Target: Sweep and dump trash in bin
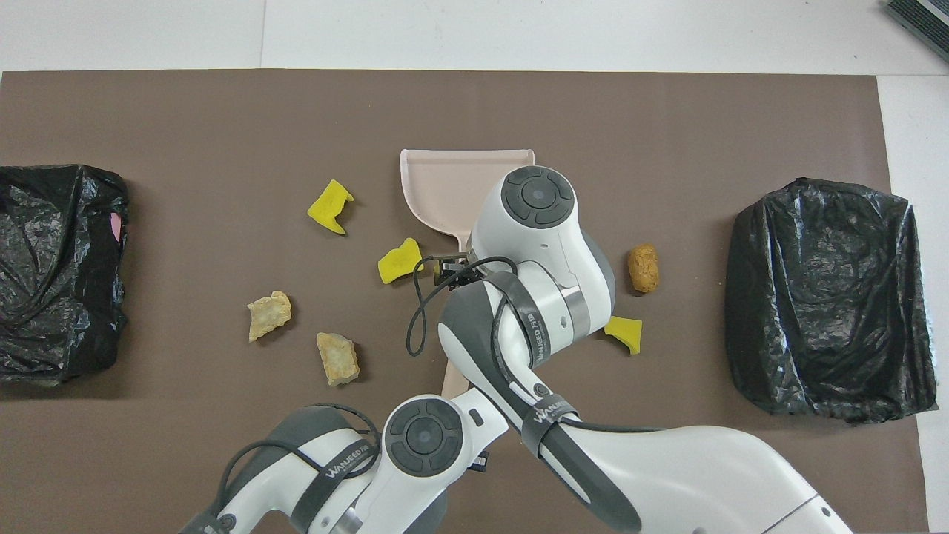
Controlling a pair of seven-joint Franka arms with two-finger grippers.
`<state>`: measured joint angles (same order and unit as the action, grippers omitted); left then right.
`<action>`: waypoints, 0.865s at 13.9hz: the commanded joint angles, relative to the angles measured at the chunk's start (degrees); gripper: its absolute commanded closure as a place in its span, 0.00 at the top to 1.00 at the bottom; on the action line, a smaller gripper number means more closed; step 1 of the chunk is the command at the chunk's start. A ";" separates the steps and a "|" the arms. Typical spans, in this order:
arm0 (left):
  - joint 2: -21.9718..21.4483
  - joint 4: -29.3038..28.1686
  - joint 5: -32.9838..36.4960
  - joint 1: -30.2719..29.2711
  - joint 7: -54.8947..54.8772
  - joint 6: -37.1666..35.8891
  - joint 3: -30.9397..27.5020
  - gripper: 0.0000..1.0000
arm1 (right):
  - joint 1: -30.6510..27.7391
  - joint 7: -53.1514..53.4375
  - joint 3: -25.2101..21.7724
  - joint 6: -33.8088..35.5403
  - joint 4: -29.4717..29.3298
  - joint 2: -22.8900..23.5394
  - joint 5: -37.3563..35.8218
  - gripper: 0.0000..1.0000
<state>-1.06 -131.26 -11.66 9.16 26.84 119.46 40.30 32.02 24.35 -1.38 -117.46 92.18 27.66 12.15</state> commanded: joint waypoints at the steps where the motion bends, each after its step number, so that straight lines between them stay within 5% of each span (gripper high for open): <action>1: -0.96 1.53 1.29 -2.82 -3.36 -4.50 -1.98 0.00 | -0.29 -0.09 0.15 -0.67 -1.03 0.82 0.43 0.11; 2: -0.70 1.97 1.29 -4.58 -3.81 -4.59 -1.90 0.00 | -0.03 -0.18 0.15 -0.05 -1.30 0.90 0.07 0.00; 12: -0.96 2.41 1.29 -6.62 -13.28 -4.41 -10.31 0.00 | -2.91 -9.13 -0.55 0.48 -3.67 -1.19 -4.24 0.00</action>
<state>-1.04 -129.30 -10.89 3.19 17.03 116.58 32.55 31.14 18.72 -2.21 -117.47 89.21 27.76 8.42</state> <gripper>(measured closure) 0.731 0.678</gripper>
